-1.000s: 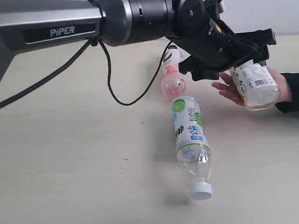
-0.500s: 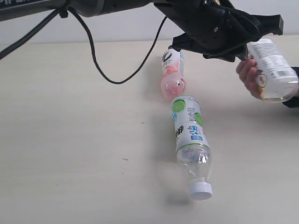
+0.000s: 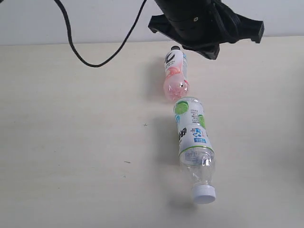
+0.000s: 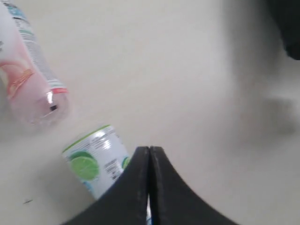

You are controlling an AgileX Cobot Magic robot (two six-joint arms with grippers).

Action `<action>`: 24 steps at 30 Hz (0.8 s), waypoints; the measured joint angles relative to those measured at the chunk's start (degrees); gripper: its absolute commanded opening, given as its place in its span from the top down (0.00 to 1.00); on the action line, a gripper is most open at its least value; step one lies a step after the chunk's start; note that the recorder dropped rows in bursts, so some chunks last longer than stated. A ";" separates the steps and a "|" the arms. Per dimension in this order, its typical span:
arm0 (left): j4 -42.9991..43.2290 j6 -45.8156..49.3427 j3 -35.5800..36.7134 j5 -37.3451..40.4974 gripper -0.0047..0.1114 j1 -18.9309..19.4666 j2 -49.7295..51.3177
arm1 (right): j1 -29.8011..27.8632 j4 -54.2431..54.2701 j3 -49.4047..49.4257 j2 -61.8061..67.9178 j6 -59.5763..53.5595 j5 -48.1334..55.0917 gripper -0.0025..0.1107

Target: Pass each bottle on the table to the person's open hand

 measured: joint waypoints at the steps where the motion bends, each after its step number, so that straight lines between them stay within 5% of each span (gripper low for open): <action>1: 2.11 -0.61 0.90 0.73 0.96 -0.26 -0.74 | 0.00 0.00 0.00 0.00 0.00 0.00 0.98; 8: 18.69 -9.99 11.82 1.96 0.96 -3.02 -9.28 | 0.00 0.00 0.00 0.00 0.00 0.00 0.98; 24: 29.04 -15.44 37.99 -4.82 0.96 -3.04 -37.44 | 0.00 0.00 0.00 0.00 0.00 0.00 0.98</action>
